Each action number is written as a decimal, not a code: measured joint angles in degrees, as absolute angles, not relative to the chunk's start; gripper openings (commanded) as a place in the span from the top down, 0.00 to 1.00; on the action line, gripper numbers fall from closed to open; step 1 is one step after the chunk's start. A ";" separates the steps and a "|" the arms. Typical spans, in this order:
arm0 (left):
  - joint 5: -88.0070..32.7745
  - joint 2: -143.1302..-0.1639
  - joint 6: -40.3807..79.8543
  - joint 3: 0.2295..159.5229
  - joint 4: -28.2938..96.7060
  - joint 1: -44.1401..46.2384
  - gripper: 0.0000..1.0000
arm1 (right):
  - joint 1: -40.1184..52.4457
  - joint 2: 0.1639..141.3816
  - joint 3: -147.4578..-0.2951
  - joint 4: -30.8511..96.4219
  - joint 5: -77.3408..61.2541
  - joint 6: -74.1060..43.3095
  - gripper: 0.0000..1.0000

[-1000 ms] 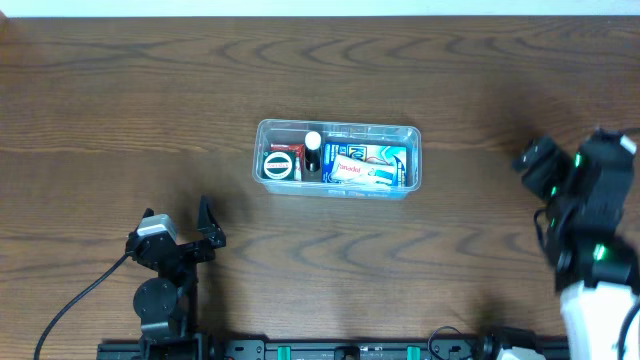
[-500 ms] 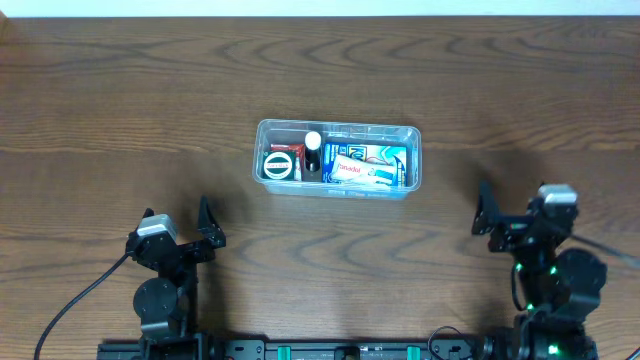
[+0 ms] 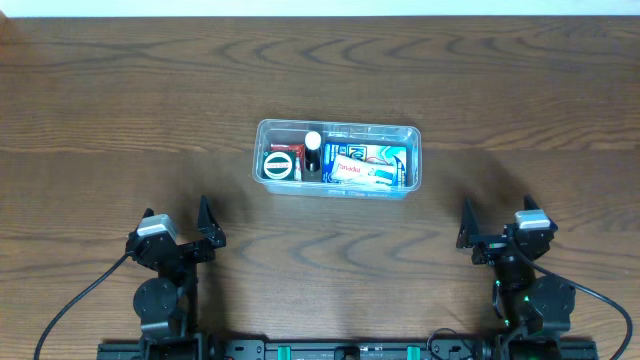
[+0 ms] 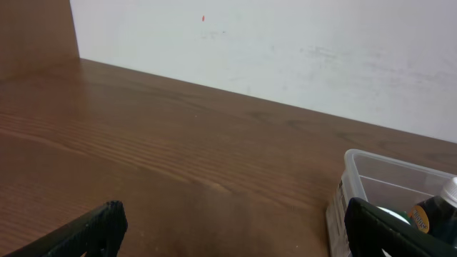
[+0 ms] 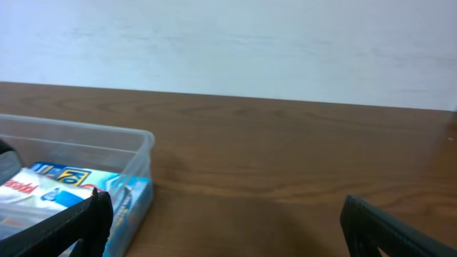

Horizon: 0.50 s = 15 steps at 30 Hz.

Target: Pack container

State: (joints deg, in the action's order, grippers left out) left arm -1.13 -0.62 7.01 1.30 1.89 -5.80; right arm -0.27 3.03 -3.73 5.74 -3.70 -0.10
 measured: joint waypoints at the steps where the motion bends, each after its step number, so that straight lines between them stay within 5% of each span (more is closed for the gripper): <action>1: -1.13 -0.62 7.01 1.30 1.89 -5.80 0.02 | -0.16 2.76 -3.53 5.74 -2.90 0.01 0.01; 15: -1.10 -0.62 7.01 1.30 1.89 -5.80 0.02 | -0.03 0.93 -0.67 4.21 -1.19 0.30 0.01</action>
